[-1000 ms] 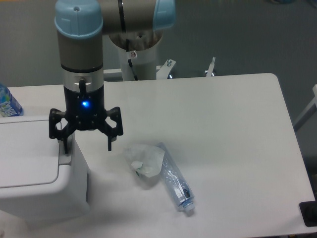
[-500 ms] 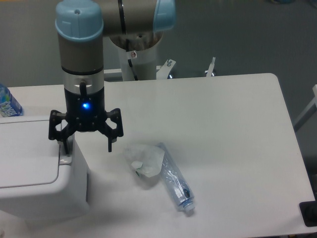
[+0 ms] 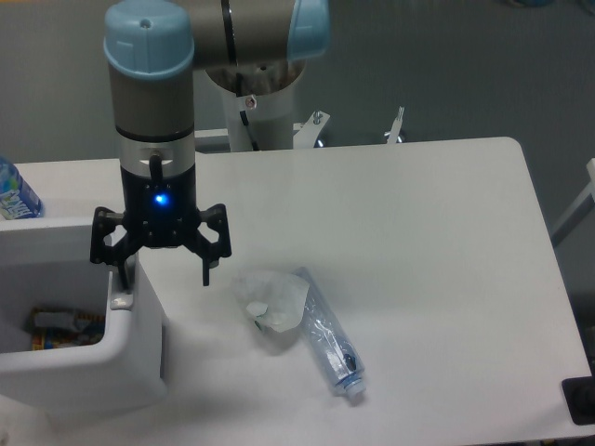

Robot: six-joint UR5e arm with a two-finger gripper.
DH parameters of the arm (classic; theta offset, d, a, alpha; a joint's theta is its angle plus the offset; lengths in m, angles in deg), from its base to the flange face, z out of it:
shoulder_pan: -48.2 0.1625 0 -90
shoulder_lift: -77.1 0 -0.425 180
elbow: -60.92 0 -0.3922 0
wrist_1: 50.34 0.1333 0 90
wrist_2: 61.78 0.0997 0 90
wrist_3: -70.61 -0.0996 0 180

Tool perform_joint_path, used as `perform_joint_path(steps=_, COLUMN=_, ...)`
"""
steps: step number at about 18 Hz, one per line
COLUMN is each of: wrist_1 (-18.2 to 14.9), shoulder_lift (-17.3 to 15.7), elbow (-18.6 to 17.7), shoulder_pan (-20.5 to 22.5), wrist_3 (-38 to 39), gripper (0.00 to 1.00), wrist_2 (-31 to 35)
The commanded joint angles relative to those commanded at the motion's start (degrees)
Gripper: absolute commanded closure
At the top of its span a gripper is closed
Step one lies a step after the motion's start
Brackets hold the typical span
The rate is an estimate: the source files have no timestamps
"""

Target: Open the trash can

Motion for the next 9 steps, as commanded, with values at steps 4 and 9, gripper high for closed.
perform_joint_path(steps=4, wrist_1=0.1, shoulder_lift=0.1, elbow=4.0, shoulder_pan=2.0, wrist_3=-0.4, gripper=0.00, wrist_2=0.8)
perform_joint_path(steps=9, wrist_1=0.4, shoulder_lift=-0.1, elbow=6.2, shoulder_pan=8.6, wrist_3=-1.7, gripper=0.00, wrist_2=1.7)
